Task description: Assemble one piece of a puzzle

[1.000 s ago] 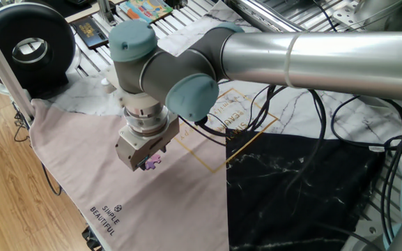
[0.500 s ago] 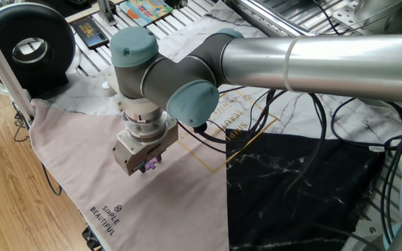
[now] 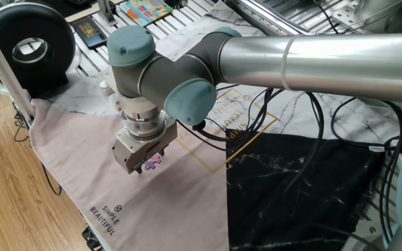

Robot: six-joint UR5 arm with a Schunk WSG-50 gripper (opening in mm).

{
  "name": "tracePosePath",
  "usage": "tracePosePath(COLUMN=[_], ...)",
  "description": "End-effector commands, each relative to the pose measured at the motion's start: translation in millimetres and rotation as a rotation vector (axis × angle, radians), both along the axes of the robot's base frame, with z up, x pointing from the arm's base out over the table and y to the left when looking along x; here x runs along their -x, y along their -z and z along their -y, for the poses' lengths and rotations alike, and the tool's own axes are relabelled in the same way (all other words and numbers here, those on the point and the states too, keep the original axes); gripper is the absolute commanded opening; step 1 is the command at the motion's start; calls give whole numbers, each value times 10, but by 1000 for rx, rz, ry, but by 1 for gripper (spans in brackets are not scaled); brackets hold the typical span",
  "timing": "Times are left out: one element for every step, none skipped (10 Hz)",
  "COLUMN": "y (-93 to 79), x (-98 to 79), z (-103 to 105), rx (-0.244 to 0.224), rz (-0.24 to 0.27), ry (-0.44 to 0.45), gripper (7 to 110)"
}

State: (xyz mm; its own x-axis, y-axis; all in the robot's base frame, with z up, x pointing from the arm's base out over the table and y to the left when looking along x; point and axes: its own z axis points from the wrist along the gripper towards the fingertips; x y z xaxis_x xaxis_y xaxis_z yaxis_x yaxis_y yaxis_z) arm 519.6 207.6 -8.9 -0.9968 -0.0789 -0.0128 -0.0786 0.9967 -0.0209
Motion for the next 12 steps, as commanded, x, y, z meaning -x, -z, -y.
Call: tracePosePath(y=[20,23,19,9,8,12,6,7,19,25,26,29], x=[23,25,20,5,-7,-17,-30,-41,-46,-42,-43,-44], z=[13,-9,-29,-22,-18,-32,-25,-17,-13,-21,7,7], rx=[-8,-18,-28,-31,-33,-41,-42,-42,-41,-44,-33,-33], rz=[-20,-22,-22,-20,-19,-19,-19,-19,-20,-23,-23,-23], ry=[-1,2,1,-3,-6,-11,-16,-16,-17,-19,-15,-15], gripper=[44,44,44,44,44,44,44,66,66,66,66,66])
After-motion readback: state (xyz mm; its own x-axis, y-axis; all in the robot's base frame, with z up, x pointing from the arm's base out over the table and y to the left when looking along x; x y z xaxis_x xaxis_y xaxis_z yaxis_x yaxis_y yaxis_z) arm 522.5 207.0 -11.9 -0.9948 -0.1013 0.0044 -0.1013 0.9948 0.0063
